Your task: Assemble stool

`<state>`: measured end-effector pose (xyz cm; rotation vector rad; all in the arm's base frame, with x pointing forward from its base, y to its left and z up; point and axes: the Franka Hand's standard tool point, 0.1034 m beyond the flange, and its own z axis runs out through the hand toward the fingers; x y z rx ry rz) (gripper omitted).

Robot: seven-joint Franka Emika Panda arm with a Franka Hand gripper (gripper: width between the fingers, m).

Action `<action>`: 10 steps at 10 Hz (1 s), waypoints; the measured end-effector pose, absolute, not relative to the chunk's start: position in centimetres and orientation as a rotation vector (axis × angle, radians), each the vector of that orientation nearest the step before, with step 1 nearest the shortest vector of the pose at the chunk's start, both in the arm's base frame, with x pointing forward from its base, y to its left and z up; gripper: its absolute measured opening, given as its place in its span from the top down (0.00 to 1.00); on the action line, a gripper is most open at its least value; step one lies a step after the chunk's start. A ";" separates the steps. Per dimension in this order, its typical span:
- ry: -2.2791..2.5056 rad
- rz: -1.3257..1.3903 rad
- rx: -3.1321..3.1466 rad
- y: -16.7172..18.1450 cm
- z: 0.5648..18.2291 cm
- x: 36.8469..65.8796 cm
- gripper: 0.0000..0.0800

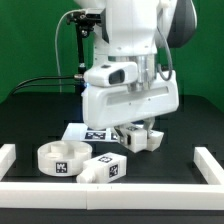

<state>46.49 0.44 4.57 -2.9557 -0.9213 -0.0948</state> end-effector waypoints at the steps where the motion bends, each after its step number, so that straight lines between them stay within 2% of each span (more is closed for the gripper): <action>1: -0.908 -0.102 -2.966 -1.8 5.6 46.3 0.59; 6: -0.880 -0.081 -2.969 -2.1 4.9 45.8 0.59; 10: -0.722 -0.030 -3.004 -6.4 1.3 41.1 0.59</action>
Offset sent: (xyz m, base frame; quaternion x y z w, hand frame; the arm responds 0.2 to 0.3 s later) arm 0.0000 0.0000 0.0000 0.0000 0.0000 0.0000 1.0000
